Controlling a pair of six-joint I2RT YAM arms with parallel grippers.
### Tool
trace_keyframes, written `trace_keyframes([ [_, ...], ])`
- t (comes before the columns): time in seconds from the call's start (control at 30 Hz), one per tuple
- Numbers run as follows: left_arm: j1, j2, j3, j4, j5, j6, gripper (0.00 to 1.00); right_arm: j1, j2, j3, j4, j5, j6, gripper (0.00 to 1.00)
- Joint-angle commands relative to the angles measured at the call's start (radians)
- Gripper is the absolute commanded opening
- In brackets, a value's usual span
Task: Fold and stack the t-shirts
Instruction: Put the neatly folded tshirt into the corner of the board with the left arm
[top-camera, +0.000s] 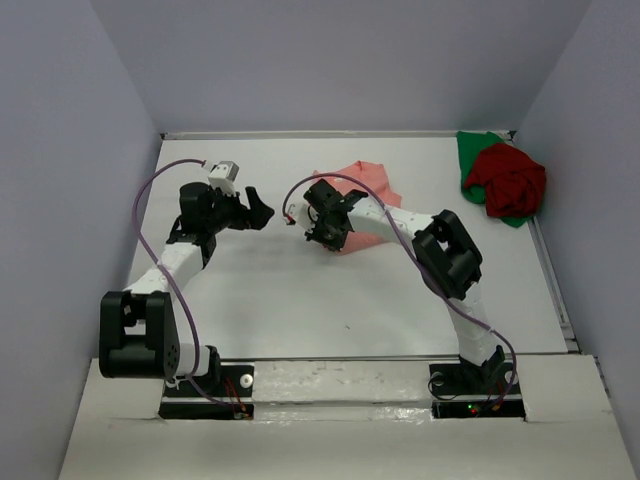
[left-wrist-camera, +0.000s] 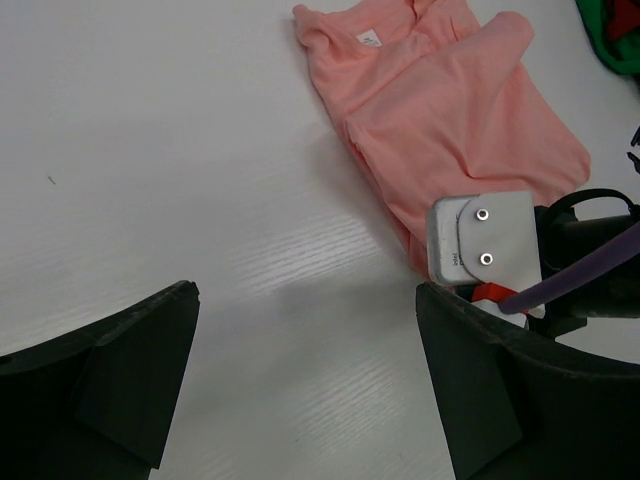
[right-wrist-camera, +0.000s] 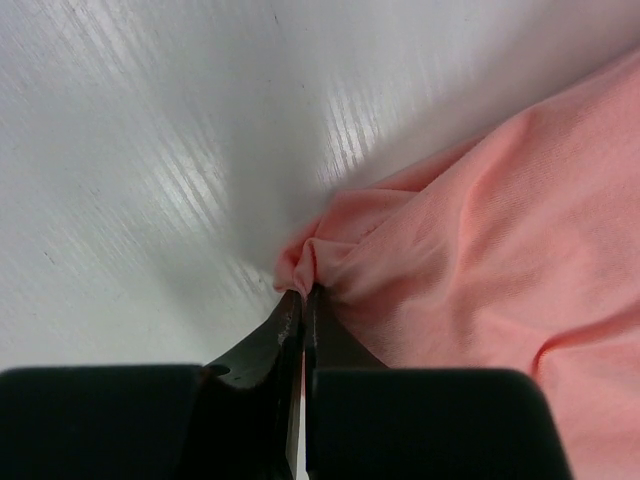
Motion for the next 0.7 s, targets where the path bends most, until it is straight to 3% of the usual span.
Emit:
trace_keyframes([
  [0.0, -0.005, 0.041, 0.068, 0.005, 0.038, -0.065, 0.99, -0.007, -0.040, -0.001, 0.005, 0.014, 0.014, 0.00],
  [0.47, -0.006, 0.156, -0.004, 0.145, 0.163, -0.427, 0.95, -0.007, 0.060, 0.380, -0.184, -0.054, 0.048, 0.00],
  [0.67, -0.037, 0.303, 0.030, 0.188, 0.220, -0.528, 0.92, -0.007, 0.088, 0.395, -0.216, -0.081, 0.045, 0.00],
])
